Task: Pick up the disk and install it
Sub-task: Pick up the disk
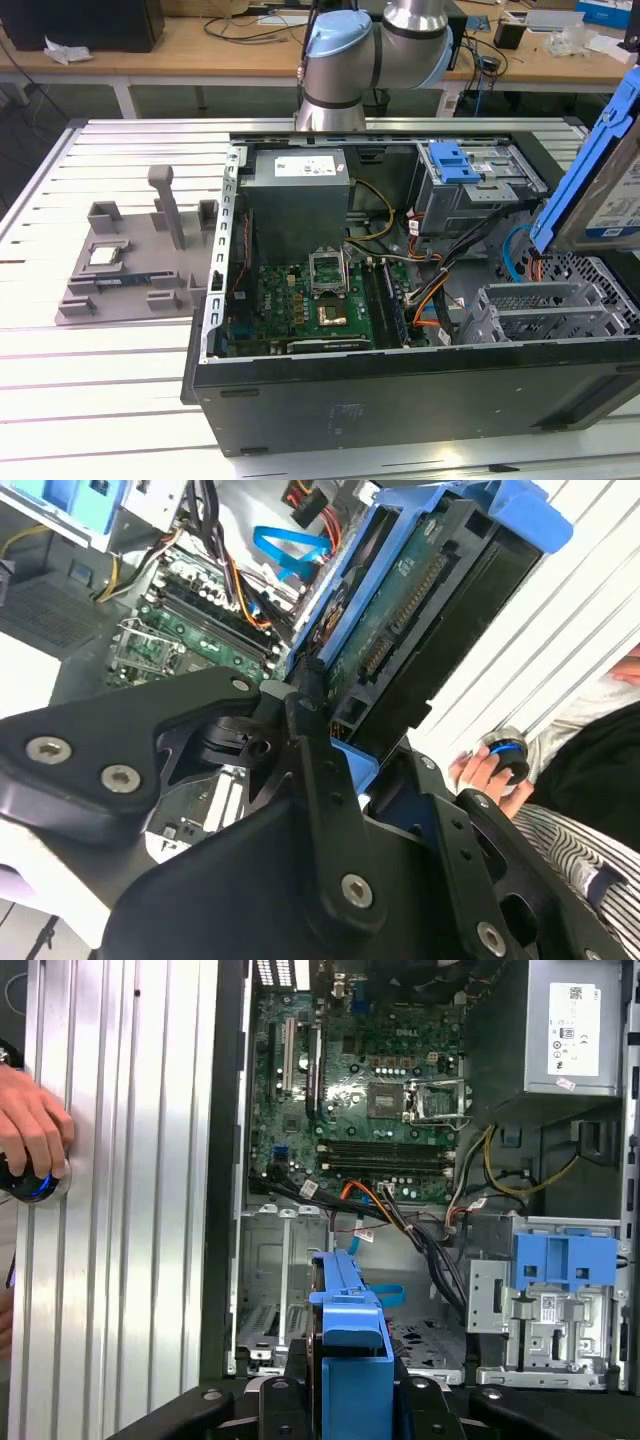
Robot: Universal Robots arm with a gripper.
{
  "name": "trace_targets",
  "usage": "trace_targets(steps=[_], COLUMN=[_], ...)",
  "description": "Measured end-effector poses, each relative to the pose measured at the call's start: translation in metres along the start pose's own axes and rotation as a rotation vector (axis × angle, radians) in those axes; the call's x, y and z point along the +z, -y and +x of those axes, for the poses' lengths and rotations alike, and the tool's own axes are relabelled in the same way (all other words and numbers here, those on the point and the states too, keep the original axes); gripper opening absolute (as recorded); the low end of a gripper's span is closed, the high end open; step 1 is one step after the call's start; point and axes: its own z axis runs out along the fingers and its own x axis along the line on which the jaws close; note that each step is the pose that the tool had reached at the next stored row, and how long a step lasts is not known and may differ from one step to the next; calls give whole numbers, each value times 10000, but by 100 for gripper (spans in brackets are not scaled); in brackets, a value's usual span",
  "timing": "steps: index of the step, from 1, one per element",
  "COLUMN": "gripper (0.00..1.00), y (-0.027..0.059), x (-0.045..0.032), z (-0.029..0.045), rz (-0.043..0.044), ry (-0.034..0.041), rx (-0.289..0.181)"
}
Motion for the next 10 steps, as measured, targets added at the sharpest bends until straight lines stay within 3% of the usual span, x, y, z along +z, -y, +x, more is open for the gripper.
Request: trace_targets(steps=[2,3,10], gripper=[37,37,37], y=[-76,-97,-193], x=[44,153,204], z=[221,263,256], rz=[1,0,1], ry=[17,17,19], rx=[-1,1,49])
